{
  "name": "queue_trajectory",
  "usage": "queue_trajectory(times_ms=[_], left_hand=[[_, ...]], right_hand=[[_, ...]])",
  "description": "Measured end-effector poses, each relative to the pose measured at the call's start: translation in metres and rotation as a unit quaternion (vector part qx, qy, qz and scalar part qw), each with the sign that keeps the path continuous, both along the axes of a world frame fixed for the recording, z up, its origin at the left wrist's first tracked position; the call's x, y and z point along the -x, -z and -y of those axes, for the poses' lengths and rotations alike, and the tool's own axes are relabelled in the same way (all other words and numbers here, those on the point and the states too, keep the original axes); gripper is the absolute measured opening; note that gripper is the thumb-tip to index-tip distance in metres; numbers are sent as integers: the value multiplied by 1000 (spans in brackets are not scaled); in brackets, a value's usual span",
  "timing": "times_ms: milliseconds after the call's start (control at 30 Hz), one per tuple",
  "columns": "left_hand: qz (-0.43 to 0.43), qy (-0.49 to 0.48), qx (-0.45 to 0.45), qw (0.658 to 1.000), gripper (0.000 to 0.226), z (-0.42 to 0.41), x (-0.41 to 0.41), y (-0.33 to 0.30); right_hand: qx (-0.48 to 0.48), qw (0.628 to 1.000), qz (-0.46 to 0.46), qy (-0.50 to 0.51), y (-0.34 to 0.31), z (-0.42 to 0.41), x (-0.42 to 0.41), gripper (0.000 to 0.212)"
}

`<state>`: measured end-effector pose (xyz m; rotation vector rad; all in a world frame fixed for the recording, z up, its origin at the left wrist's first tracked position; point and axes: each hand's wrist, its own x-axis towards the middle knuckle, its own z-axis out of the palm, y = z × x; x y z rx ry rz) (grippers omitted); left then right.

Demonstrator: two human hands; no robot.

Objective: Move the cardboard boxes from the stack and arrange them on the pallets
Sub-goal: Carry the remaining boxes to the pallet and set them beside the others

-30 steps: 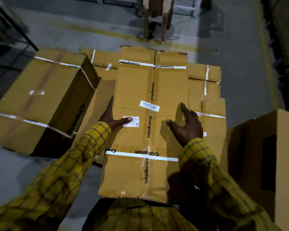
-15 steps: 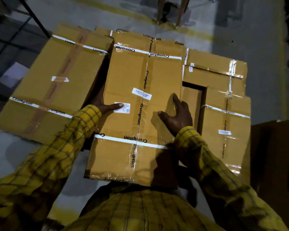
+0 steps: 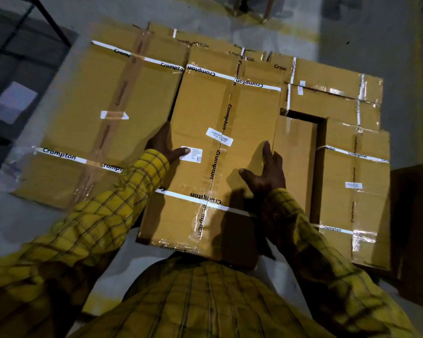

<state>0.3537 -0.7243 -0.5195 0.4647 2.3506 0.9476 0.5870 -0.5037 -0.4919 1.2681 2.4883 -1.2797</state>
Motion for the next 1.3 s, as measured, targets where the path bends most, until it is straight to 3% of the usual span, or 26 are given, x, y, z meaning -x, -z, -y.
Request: queue_trajectory(times_ms=[167,300,700,867,1000,1067,1167,1300], left_hand=[[-148,36,-40,987,77,2,-16,12],[-194,108,-36,974,55,-2,-25,17],[-254,201,-76,943,64,4,-3,34],[-238,197,-57,949,67,-2,13,29],[-311,241,-2,920,70,-1,9,36],[-367,244,25,897,67,-1,0,33],[-414,253,45,873,67,6,-16,33],[-396,266,58,877,65,16,-17,38]], right_hand=[[-10,1000,24,-7,5,3,1,120],[-51,998,21,-6,13,13,4,117],[-83,996,-19,7,17,12,5,106],[-87,996,-28,2,21,8,14,108],[-86,996,-4,-22,24,8,9,105],[-143,988,10,-49,22,11,9,99],[-303,943,61,-124,26,26,10,90],[-338,926,86,-145,37,35,11,77]])
